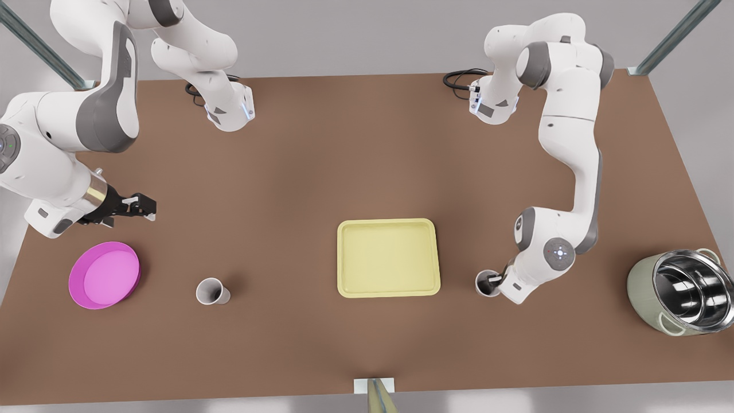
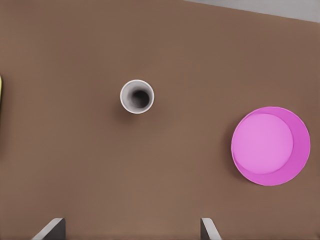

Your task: Use the left arm to pick up the white IKEA cup from the tray and place it on the middle-left position; use the right arm to pick up the white IKEA cup from the tray and place it on the middle-right position

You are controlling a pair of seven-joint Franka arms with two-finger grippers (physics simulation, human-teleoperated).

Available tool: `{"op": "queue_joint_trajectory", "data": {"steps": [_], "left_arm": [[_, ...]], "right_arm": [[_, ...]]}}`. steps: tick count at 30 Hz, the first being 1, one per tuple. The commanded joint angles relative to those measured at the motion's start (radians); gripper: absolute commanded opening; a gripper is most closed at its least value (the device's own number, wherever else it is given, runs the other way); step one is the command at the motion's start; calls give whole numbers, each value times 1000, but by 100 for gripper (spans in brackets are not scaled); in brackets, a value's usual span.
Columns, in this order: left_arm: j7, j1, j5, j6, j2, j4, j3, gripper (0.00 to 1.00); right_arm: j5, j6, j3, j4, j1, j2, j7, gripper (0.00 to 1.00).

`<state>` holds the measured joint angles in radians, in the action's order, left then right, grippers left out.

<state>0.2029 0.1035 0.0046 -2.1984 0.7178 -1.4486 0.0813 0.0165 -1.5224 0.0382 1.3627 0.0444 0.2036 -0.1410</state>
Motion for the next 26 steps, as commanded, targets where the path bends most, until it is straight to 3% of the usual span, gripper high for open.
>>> {"op": "queue_joint_trajectory", "data": {"steps": [1,5,6,14,16,21,23,26], "left_arm": [[-270,-7,-9,-49,5,0,0,19],[-269,-8,-18,-61,12,0,0,23],[-269,-8,-18,-67,12,0,0,100],[-318,-36,-5,-47,3,0,-1,100],[-315,-35,46,68,-50,13,0,100],[-284,-22,35,609,-342,169,6,100],[-283,-22,35,720,-432,169,5,100],[-257,-21,34,721,-445,168,6,100]], "right_arm": [[2,4,0,0,0,-1,32,100],[2,2,0,0,0,-1,32,100],[2,4,0,0,0,-1,34,100],[2,2,0,0,0,-1,32,100],[2,2,0,0,0,-1,34,100],[2,2,0,0,0,-1,32,100],[2,2,0,0,0,-1,32,100],[2,2,0,0,0,-1,34,100]]}}
